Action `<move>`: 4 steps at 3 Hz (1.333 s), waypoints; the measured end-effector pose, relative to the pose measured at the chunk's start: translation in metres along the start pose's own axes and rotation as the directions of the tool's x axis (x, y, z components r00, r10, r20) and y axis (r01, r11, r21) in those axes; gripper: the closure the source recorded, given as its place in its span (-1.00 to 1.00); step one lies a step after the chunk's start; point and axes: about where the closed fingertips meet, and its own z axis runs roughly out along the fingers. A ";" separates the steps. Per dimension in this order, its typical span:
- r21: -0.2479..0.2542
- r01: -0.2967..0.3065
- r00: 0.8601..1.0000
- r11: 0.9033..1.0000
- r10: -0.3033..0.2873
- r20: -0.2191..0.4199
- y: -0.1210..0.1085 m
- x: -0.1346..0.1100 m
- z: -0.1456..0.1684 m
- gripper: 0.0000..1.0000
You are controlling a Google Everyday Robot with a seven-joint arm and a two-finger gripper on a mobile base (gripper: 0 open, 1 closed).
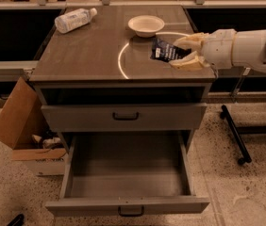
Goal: Pick rxbar blueberry from middle drawer and place on counter
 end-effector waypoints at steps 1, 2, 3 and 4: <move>-0.001 -0.098 0.995 0.995 0.098 -0.024 -0.015 0.007 0.020 1.00; -0.022 -0.187 0.981 0.982 0.185 -0.061 -0.026 0.021 0.040 1.00; -0.034 -0.253 0.964 0.967 0.248 -0.098 -0.034 0.034 0.054 0.64; -0.033 -0.298 0.947 0.954 0.292 -0.131 -0.041 0.046 0.066 0.17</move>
Offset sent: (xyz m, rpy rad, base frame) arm 0.0768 0.0096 -0.0263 0.0580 0.2937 -0.1199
